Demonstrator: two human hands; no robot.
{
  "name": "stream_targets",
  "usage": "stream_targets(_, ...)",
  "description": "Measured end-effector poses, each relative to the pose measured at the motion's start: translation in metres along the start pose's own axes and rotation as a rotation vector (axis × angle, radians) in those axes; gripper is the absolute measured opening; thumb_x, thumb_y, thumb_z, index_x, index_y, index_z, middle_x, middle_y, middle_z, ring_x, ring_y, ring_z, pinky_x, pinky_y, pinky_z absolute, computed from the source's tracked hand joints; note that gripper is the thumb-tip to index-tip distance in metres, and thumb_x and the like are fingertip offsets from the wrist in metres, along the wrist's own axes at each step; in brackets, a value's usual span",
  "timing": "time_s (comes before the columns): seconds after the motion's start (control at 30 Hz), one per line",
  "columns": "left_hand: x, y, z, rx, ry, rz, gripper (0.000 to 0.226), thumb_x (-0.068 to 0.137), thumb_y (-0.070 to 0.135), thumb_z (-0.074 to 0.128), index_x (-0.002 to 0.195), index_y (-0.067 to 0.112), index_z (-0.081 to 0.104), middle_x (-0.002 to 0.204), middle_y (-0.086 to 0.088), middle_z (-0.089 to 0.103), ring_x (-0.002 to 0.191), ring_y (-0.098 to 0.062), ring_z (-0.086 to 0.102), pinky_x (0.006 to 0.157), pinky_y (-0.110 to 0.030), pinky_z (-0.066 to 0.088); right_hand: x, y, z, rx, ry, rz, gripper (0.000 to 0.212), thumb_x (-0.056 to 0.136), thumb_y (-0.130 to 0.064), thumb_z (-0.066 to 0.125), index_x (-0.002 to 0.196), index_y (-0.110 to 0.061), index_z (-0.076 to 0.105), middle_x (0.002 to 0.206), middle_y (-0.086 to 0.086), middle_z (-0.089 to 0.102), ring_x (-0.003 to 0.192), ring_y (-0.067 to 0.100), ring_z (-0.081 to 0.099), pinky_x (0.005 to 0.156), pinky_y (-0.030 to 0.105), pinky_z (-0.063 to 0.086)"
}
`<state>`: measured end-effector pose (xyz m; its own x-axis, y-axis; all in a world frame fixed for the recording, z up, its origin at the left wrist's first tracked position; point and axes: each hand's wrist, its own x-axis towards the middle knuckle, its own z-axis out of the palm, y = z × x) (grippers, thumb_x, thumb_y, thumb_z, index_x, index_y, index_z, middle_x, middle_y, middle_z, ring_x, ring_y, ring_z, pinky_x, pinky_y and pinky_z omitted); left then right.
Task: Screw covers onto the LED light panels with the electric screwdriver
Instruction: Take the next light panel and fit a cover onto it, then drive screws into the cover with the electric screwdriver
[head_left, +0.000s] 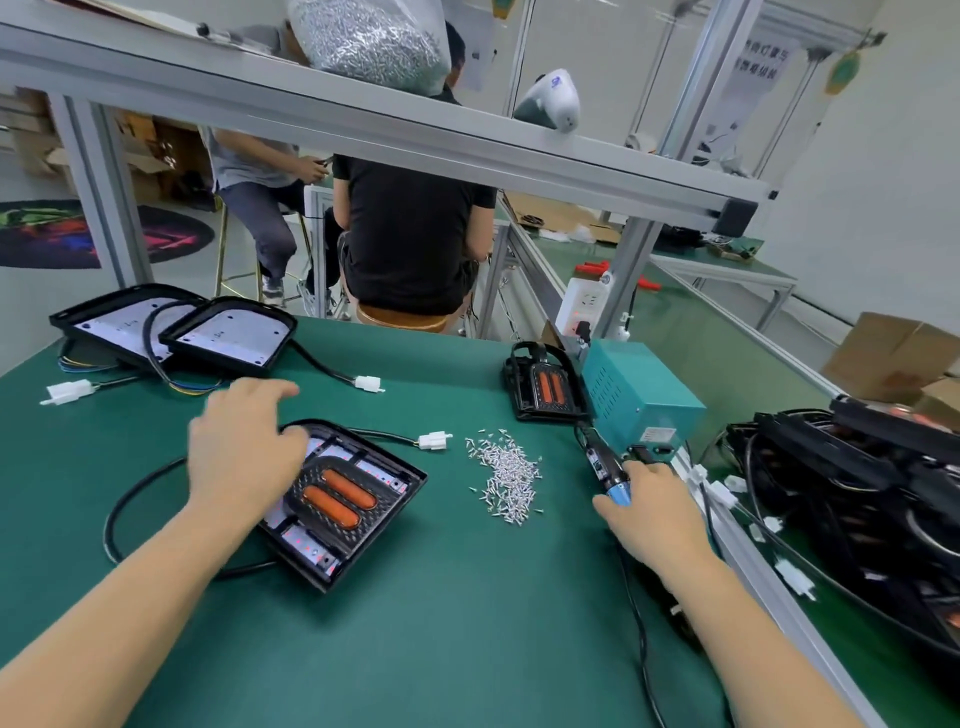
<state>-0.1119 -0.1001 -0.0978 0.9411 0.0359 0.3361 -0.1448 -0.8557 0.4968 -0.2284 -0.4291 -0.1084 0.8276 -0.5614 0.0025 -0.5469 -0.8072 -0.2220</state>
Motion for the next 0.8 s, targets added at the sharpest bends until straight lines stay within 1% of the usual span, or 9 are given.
stream_targets(0.07,-0.004,0.031,0.002,-0.065,0.041,0.189,0.035,0.076,0.005,0.063,0.109,0.015,0.068,0.113,-0.010,0.065,0.107,-0.035,0.053,0.089,-0.043,0.043,0.001,0.004,0.001,-0.020,-0.030,0.037,0.031,0.090,-0.036,0.057,0.107,-0.011,0.052,0.116,0.011,0.054,0.108,0.030,0.050,0.076,0.033,0.040)
stream_targets(0.1,-0.006,0.046,0.004,-0.116,0.022,0.274,0.030,0.077,0.006,0.063,0.104,0.016,0.070,0.108,-0.007,0.068,0.105,-0.032,0.055,0.088,-0.042,0.043,0.003,0.005,0.001,-0.024,-0.048,0.055,0.028,0.089,-0.035,0.057,0.101,-0.011,0.049,0.111,0.011,0.056,0.102,0.030,0.053,0.072,0.032,0.040)
stream_targets(0.2,-0.011,0.087,0.024,-0.123,-0.188,0.448,0.024,0.084,0.011,0.058,0.100,0.023,0.071,0.104,0.004,0.069,0.103,-0.023,0.058,0.090,-0.034,0.042,0.008,0.010,0.002,0.014,-0.098,0.093,0.023,0.088,-0.030,0.057,0.094,-0.012,0.045,0.104,0.010,0.058,0.087,0.028,0.057,0.064,0.031,0.038)
stream_targets(0.3,-0.009,0.115,0.051,0.048,-0.444,0.480,0.031,0.086,0.008,0.052,0.102,0.027,0.070,0.107,0.008,0.069,0.104,-0.019,0.060,0.088,-0.027,0.042,0.010,0.015,0.003,0.043,-0.125,0.116,0.026,0.086,-0.030,0.060,0.101,-0.013,0.048,0.102,0.007,0.061,0.084,0.025,0.058,0.065,0.030,0.043)
stream_targets(0.43,-0.007,0.126,0.073,0.245,-0.619,0.466,0.035,0.084,0.000,0.052,0.102,0.023,0.071,0.110,0.002,0.068,0.099,-0.022,0.061,0.082,-0.030,0.047,0.006,0.020,0.008,0.070,-0.130,0.134,0.037,0.083,-0.035,0.065,0.109,-0.018,0.046,0.098,0.002,0.057,0.085,0.023,0.058,0.065,0.027,0.042)
stream_targets(0.5,-0.007,0.126,0.079,0.328,-0.643,0.484,0.033,0.084,0.000,0.052,0.104,0.019,0.070,0.111,-0.002,0.067,0.096,-0.024,0.060,0.077,-0.028,0.042,0.006,0.022,0.009,0.077,-0.126,0.137,0.037,0.082,-0.036,0.066,0.107,-0.018,0.045,0.096,0.001,0.057,0.084,0.023,0.057,0.065,0.027,0.041)
stream_targets(0.57,-0.007,0.128,0.085,0.384,-0.655,0.493,0.032,0.084,0.001,0.052,0.109,0.016,0.066,0.113,-0.004,0.065,0.101,-0.026,0.060,0.077,-0.029,0.037,0.008,0.023,0.009,0.070,-0.127,0.140,0.038,0.081,-0.037,0.066,0.106,-0.018,0.045,0.096,0.001,0.056,0.084,0.022,0.058,0.065,0.027,0.042)
stream_targets(0.7,-0.005,0.133,0.091,0.429,-0.651,0.497,0.034,0.085,0.002,0.055,0.114,0.017,0.063,0.115,-0.004,0.064,0.105,-0.025,0.060,0.079,-0.031,0.036,0.012,0.023,0.010,0.057,-0.135,0.147,0.037,0.080,-0.039,0.067,0.101,-0.018,0.045,0.087,-0.002,0.053,0.080,0.021,0.056,0.060,0.026,0.039)
stream_targets(0.8,-0.009,0.134,0.093,0.462,-0.596,0.527,0.030,0.084,0.003,0.056,0.110,0.018,0.063,0.113,-0.004,0.065,0.104,-0.026,0.061,0.077,-0.031,0.037,0.014,0.025,0.013,0.099,-0.134,0.138,0.036,0.079,-0.037,0.068,0.100,-0.015,0.049,0.085,-0.001,0.053,0.076,0.020,0.055,0.057,0.026,0.040)
